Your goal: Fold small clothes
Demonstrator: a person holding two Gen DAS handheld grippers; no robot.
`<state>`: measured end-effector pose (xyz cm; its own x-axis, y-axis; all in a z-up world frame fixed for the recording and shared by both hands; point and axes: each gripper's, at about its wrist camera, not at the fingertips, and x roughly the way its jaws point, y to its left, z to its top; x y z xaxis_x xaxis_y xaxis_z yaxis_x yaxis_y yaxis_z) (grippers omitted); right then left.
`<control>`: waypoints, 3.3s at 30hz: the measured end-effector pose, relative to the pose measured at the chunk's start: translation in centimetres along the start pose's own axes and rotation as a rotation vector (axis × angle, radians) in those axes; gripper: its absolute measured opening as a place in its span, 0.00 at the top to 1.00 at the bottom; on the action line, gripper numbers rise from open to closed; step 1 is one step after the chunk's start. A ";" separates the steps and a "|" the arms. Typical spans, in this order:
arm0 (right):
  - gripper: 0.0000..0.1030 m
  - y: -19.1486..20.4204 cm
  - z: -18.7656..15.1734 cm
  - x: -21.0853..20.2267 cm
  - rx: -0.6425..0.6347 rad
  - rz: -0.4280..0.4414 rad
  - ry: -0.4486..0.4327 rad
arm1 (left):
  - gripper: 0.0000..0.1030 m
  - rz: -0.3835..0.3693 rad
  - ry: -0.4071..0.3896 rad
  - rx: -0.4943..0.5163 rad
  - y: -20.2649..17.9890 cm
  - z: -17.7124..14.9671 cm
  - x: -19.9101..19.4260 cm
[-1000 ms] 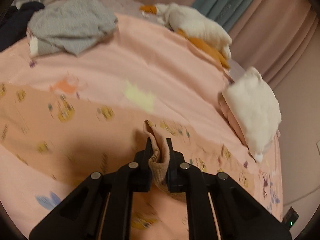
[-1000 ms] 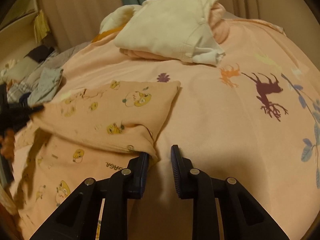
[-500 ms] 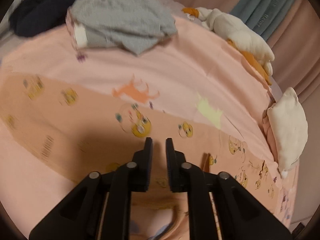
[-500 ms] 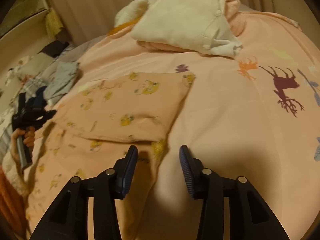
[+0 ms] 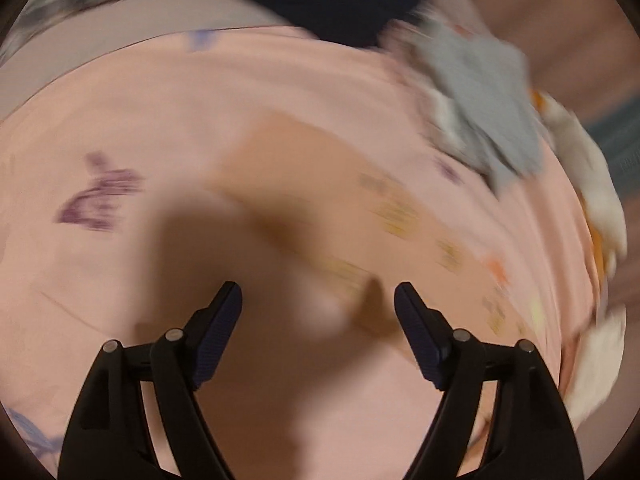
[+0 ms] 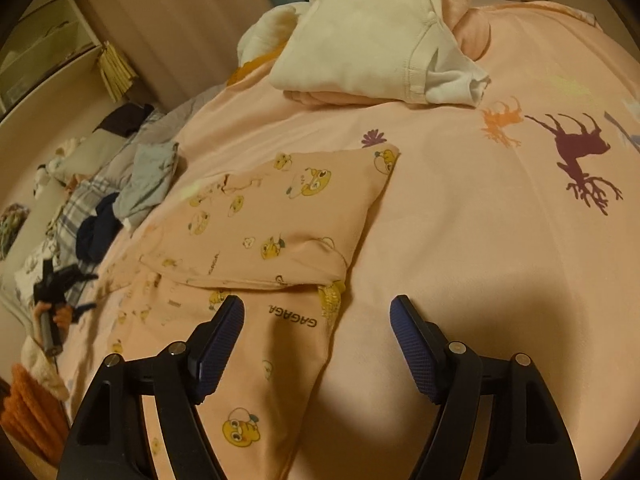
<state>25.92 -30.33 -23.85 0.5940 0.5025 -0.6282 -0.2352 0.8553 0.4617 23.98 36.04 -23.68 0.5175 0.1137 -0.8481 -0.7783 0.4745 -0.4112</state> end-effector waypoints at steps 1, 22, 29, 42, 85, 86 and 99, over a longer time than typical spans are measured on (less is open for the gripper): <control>0.27 0.1 0.0 0.1 -0.004 -0.001 0.003 | 0.24 -0.030 -0.009 -0.035 1.1 0.4 0.0; 0.27 -0.7 0.0 0.5 0.024 0.002 -0.004 | 0.93 -0.147 -0.136 0.152 -6.6 0.1 -0.6; 0.27 -2.1 0.3 -1.1 0.139 0.087 -0.057 | 0.93 -0.322 -0.185 0.514 -19.1 -10.5 -4.1; 0.27 -2.9 0.4 -1.9 0.200 0.206 -0.080 | 0.33 -0.601 0.250 0.759 -29.0 -24.1 -3.4; 0.94 12.5 12.0 6.3 0.255 0.244 -0.048 | 0.65 -0.260 0.137 0.691 -19.4 -17.8 3.1; 0.94 12.1 12.1 5.9 0.254 0.226 -0.064 | 0.68 -0.247 0.103 0.740 -19.4 -18.2 3.0; 0.94 2.7 8.7 4.4 0.377 0.064 -0.030 | 0.74 -0.239 0.081 0.697 -18.2 -17.7 3.2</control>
<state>34.64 -26.92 -19.91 0.6111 0.5448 -0.5742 0.0238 0.7125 0.7013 33.51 12.35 -24.79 0.5953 -0.1140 -0.7954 -0.2275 0.9255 -0.3029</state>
